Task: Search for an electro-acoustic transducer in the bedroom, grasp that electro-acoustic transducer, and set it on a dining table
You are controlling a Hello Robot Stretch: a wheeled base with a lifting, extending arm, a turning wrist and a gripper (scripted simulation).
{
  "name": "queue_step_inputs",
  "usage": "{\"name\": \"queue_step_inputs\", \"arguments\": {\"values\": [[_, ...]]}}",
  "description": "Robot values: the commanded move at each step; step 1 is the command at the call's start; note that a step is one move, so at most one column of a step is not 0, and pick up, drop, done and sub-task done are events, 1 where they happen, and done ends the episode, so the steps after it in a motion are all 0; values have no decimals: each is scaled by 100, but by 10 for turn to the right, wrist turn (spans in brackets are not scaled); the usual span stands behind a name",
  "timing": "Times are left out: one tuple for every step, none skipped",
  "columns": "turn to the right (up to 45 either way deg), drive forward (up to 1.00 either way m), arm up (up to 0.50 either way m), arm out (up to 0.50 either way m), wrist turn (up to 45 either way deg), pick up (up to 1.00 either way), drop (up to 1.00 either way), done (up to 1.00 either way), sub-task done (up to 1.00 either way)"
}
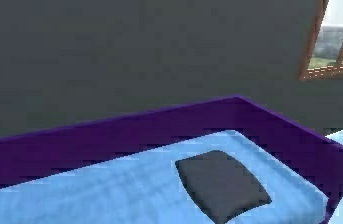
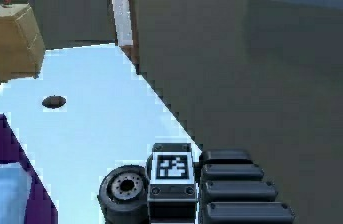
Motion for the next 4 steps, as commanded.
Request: {"name": "queue_step_inputs", "arguments": {"values": [[450,0,0,0,0,0,0,0,0],[180,0,0,0,0,0,0,0,0],[0,60,0,0,0,0,0,0,0],[120,0,0,0,0,0,0,0,0]]}}
